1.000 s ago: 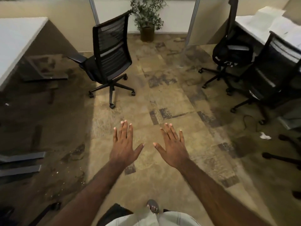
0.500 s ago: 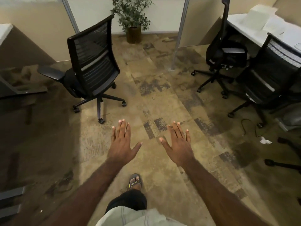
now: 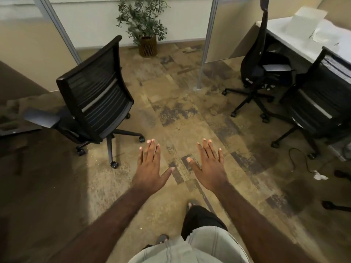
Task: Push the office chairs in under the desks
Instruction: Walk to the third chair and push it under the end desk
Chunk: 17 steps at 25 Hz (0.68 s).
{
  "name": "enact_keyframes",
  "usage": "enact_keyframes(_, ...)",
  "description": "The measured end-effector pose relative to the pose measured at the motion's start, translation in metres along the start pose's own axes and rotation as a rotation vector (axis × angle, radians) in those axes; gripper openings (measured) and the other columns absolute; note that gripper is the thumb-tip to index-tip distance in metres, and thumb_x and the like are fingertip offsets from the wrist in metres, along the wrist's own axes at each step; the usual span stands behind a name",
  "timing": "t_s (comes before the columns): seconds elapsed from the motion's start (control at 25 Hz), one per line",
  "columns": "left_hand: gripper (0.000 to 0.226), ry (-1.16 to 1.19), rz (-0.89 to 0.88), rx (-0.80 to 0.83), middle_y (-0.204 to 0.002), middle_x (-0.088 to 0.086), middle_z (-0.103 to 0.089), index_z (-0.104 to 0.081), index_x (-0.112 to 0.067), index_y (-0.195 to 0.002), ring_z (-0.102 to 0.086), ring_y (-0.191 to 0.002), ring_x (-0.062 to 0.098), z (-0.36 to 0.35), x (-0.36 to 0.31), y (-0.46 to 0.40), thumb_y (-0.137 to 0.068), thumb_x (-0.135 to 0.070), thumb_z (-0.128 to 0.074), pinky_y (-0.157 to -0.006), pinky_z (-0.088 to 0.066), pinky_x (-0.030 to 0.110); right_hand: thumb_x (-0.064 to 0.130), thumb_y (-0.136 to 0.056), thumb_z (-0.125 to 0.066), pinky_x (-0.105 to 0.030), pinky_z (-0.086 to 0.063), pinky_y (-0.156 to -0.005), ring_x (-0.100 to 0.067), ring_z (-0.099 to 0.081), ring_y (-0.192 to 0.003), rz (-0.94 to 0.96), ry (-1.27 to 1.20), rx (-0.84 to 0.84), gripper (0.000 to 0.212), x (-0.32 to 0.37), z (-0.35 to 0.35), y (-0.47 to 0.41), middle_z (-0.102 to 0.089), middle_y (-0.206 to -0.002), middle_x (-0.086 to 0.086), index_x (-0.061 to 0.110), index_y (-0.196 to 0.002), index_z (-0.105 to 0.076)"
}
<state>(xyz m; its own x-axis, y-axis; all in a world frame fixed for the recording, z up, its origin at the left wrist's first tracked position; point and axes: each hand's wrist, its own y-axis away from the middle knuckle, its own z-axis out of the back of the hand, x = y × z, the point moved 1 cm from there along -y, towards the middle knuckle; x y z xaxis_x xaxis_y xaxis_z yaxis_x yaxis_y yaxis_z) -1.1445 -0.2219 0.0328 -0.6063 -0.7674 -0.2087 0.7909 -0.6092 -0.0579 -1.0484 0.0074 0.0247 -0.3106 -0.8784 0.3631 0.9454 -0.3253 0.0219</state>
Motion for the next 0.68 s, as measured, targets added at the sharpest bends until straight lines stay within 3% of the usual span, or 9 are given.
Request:
enact_keyframes(0.12, 0.104, 0.007, 0.0, -0.046, -0.178, 0.015, 0.008, -0.007, -0.002, -0.168, 0.017, -0.164, 0.027, -0.003, 0.01, -0.047, -0.099, -0.078, -0.025, -0.129, 0.02, 0.04, 0.081, -0.105, -0.011, -0.052, 0.012, -0.134, -0.016, 0.012, -0.168, 0.029, 0.0, -0.009, 0.09, -0.003, -0.001, -0.053, 0.001, -0.183, 0.001, 0.023, -0.173, -0.017)
enact_keyframes(0.28, 0.103, -0.032, 0.042, -0.043, -0.175, 0.011, 0.021, -0.001, -0.005, -0.168, 0.024, -0.162, 0.025, -0.007, 0.029, -0.122, -0.1, -0.077, -0.029, -0.129, 0.023, 0.041, 0.075, -0.108, -0.022, -0.05, 0.014, -0.132, -0.016, 0.012, -0.168, 0.096, -0.029, 0.028, 0.085, -0.005, -0.003, -0.143, -0.001, -0.183, 0.0, 0.021, -0.173, -0.018)
enact_keyframes(0.36, 0.103, 0.001, 0.105, -0.05, -0.175, 0.009, 0.023, -0.001, -0.006, -0.168, 0.024, -0.162, 0.024, -0.006, 0.042, -0.167, -0.1, -0.075, -0.034, -0.131, 0.017, 0.045, 0.076, -0.108, -0.021, -0.051, 0.013, -0.133, -0.018, 0.01, -0.168, 0.131, -0.047, 0.057, 0.086, -0.008, 0.003, -0.199, -0.002, -0.183, -0.001, 0.019, -0.173, -0.019)
enact_keyframes(0.6, 0.102, 0.042, 0.295, -0.163, -0.178, 0.014, 0.005, -0.009, -0.004, -0.168, 0.015, -0.165, 0.025, 0.019, 0.075, -0.255, -0.099, -0.072, -0.04, -0.134, 0.005, 0.05, 0.079, -0.106, -0.019, -0.049, 0.012, -0.132, -0.017, 0.01, -0.168, 0.257, -0.053, 0.072, 0.088, 0.001, 0.02, -0.326, -0.001, -0.183, 0.001, 0.021, -0.173, -0.019)
enact_keyframes(0.68, 0.098, 0.066, 0.271, -0.204, -0.179, 0.013, 0.002, -0.012, -0.005, -0.168, 0.014, -0.165, 0.023, 0.024, 0.084, -0.264, -0.1, -0.07, -0.04, -0.134, 0.002, 0.051, 0.078, -0.107, -0.021, -0.047, 0.014, -0.131, -0.015, 0.011, -0.168, 0.289, -0.055, 0.055, 0.086, 0.007, 0.024, -0.347, -0.001, -0.183, 0.002, 0.022, -0.173, -0.019)
